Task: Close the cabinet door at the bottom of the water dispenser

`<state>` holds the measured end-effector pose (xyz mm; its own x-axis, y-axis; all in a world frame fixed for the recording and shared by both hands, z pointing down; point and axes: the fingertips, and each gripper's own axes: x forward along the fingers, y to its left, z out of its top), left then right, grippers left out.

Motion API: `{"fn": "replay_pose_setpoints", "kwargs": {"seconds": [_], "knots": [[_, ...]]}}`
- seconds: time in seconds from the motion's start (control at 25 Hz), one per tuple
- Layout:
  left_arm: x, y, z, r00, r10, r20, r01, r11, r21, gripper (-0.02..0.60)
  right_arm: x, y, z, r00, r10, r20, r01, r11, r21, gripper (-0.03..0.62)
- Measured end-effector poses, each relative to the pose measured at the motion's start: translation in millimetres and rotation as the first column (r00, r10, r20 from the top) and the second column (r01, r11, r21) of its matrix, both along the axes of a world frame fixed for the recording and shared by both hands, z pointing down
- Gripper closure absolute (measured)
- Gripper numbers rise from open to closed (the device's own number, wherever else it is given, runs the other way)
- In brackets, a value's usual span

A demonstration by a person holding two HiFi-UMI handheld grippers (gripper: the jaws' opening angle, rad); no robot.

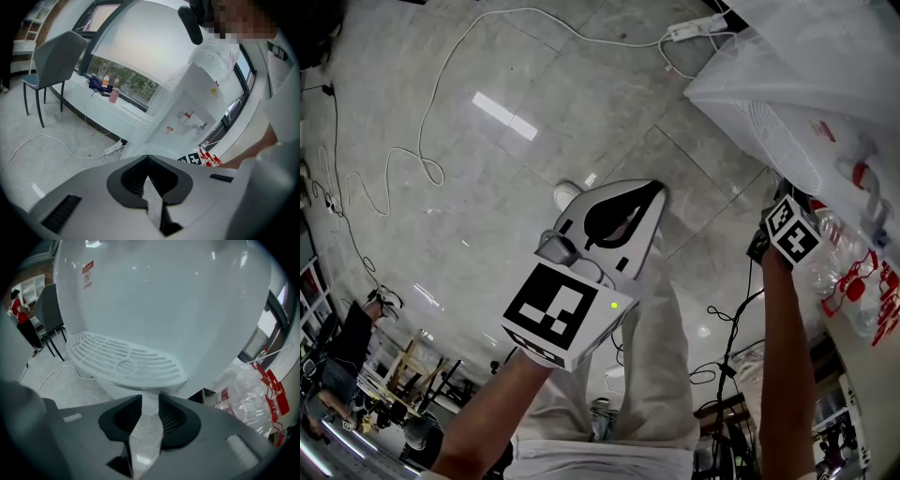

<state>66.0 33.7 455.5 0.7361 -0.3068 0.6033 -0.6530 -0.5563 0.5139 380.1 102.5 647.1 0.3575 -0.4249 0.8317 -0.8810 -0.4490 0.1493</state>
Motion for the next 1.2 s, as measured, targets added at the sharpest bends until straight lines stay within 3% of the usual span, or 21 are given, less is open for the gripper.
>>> {"fn": "replay_pose_setpoints", "kwargs": {"seconds": [0.4, 0.72, 1.2], "knots": [[2.3, -3.4, -10.5, 1.0, -0.002, -0.005, 0.002, 1.0, 0.008, 0.575, -0.1, 0.3, -5.0, 0.999, -0.037, 0.012, 0.038, 0.999, -0.017, 0.474], [-3.2, -16.4, -33.1, 1.0, -0.005, -0.016, 0.006, 0.998, 0.057, 0.575, -11.5, 4.6, -23.4, 0.999, -0.03, 0.013, 0.031, 0.999, -0.043, 0.499], [-16.4, -13.6, -80.6, 0.999, -0.004, -0.036, 0.007, 0.995, 0.095, 0.575, -70.9, 7.0, -67.4, 0.988, -0.114, 0.1, 0.117, 0.993, -0.022, 0.522]]}}
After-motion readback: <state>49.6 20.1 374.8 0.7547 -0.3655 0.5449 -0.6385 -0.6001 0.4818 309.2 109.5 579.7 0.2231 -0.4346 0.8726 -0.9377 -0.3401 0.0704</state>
